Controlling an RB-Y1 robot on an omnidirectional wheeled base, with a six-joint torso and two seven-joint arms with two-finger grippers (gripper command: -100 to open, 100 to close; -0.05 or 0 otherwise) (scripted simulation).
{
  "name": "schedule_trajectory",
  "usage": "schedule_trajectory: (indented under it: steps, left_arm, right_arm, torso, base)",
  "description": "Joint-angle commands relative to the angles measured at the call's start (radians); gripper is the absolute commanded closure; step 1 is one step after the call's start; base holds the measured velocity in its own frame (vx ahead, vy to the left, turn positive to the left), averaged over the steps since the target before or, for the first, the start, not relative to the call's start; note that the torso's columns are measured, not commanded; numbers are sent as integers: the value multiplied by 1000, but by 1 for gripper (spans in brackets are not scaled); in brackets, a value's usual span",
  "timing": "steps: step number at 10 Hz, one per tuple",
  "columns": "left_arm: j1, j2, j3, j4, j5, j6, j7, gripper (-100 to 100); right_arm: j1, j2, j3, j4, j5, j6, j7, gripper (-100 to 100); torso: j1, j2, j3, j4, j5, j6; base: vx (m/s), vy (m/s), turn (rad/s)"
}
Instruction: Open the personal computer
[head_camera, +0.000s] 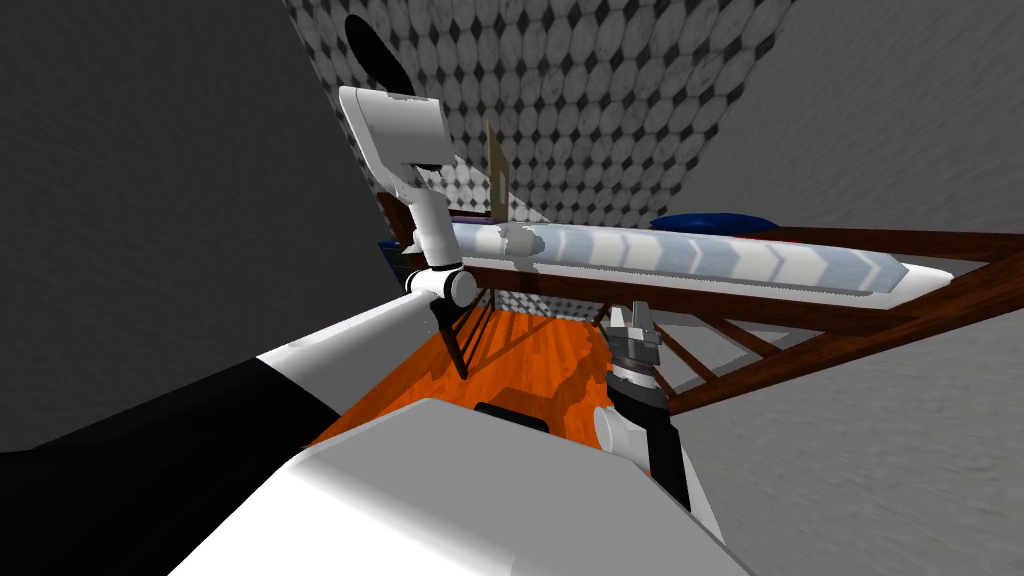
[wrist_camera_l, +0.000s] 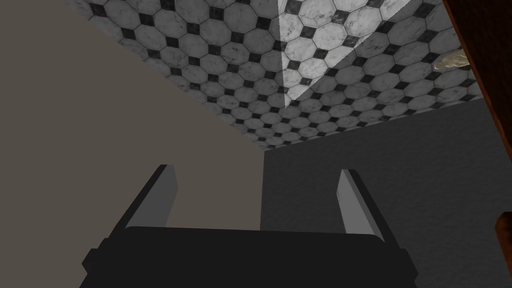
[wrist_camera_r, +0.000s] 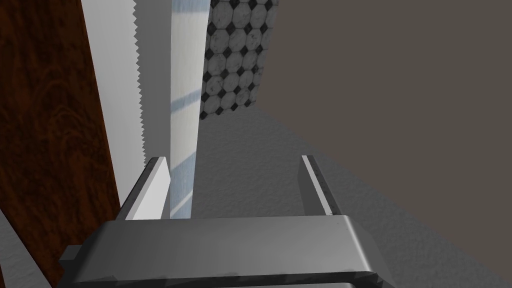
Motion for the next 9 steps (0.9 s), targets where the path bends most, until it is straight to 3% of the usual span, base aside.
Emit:
schedule_trajectory:
  steps: [1,5,6,9]
  left_arm:
    - [-80,1,5,68,-25,72,-9,-100]
    - [-194,-1,9,147,-55,154,-17,-100]
    - [-200,-1,9,147,-55,154,-17,-100]
    - [-300,-2,11,235,-87,240,-24,-100]
  right_arm:
    - [0,0,0,0,0,0,0,0]
    - [0,0,0,0,0,0,0,0]
    - [0,0,0,0,0,0,0,0]
    - [0,0,0,0,0,0,0,0]
  torso:
    - [0,1,0,0,0,0]
    - [-1,1,0,0,0,0]
    - [-1,1,0,0,0,0]
    - [-2,-1,-1,0,0,0]
  base:
    - [55,-51,-11]
    - [51,-52,-7]
    - [42,-43,-2]
    - [67,-62,-9]
